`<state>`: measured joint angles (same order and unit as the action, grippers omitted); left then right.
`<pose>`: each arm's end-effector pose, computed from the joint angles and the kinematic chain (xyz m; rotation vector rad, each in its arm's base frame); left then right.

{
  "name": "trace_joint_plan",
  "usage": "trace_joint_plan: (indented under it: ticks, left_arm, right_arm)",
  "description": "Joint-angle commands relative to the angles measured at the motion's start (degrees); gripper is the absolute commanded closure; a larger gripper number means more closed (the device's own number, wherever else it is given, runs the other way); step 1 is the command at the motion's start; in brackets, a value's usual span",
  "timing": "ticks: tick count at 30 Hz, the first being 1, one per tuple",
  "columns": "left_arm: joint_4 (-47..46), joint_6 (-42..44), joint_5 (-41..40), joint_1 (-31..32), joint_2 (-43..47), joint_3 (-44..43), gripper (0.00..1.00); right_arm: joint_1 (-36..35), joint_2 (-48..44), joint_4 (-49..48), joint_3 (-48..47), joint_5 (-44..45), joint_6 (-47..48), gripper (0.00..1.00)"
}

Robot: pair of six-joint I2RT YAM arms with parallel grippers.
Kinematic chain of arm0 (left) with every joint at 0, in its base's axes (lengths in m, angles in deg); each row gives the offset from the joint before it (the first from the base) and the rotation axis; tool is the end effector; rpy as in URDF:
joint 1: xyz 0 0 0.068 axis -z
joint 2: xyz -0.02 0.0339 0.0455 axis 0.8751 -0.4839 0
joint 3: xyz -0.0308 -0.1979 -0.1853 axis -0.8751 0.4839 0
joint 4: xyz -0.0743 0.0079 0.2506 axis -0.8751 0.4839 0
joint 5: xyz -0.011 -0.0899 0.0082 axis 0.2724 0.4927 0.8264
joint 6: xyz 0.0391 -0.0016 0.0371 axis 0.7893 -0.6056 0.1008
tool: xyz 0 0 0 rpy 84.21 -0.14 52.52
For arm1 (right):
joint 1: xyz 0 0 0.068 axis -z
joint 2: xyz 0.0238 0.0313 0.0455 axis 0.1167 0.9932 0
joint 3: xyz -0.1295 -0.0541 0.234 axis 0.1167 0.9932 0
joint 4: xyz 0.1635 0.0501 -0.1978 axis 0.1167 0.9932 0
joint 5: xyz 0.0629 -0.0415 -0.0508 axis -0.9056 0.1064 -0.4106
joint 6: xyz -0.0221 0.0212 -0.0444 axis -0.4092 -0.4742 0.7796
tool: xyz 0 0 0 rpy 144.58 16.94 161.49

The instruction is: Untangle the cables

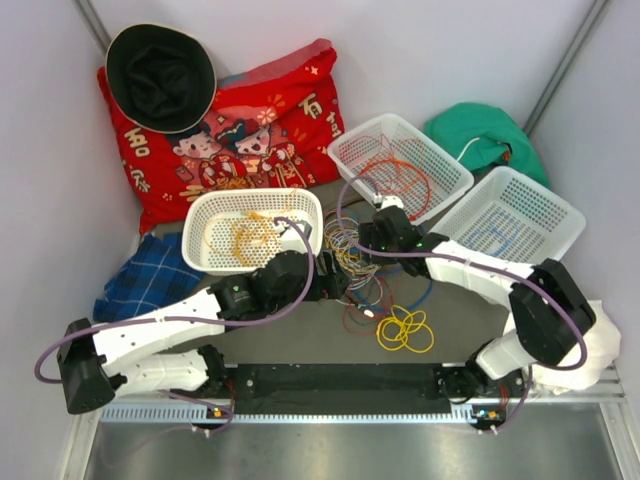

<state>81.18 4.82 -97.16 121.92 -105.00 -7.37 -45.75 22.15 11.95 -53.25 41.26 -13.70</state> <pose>0.1226 -0.1977 0.2797 0.0025 2.2329 -0.8094 0.2416 0.1880 0.2086 -0.1696 2.3895 0.3428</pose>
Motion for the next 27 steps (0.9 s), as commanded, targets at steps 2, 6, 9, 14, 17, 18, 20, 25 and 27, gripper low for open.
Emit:
trace_joint_plan:
  ticks: [2,6,9,14,17,18,20,25,27]
  left_arm:
    - [0.2,-1.3,-1.2,0.0,1.1,-1.2,0.03]
    - [0.2,-2.1,-1.2,0.1,1.3,-0.6,0.03]
    - [0.2,-2.6,-0.8,0.0,1.3,-0.1,0.03]
    - [0.2,-2.8,-0.5,0.0,1.4,-0.1,0.03]
    - [0.4,-2.9,-0.5,0.1,1.8,0.1,0.04]
    - [0.5,-2.9,-0.5,0.0,1.9,0.2,0.04]
    - [0.6,-3.2,-0.7,0.0,2.2,0.6,0.04]
    - [0.2,-3.6,-0.5,0.1,2.8,1.4,0.04]
    - [0.2,-3.6,-0.5,0.0,2.7,1.4,0.04]
  right_arm:
    - [-3.8,3.6,-3.4,-2.4,0.8,3.6,0.32]
    - [-7.9,5.4,-4.1,-1.3,2.8,4.3,0.32]
    - [-10.7,6.4,-5.3,-0.5,4.3,4.4,0.32]
    - [-12.0,10.5,-5.0,-0.7,5.0,4.3,0.32]
    - [-12.1,13.0,-4.7,-0.7,5.1,4.1,0.32]
    - [-12.1,13.6,-4.6,-0.7,4.8,3.7,0.33]
    - [-12.1,15.2,-4.9,-0.1,4.0,3.3,0.38]
    - [-12.1,16.2,-5.6,1.5,2.2,1.9,0.66]
    - [-12.2,15.6,-4.7,1.6,2.5,1.8,0.87]
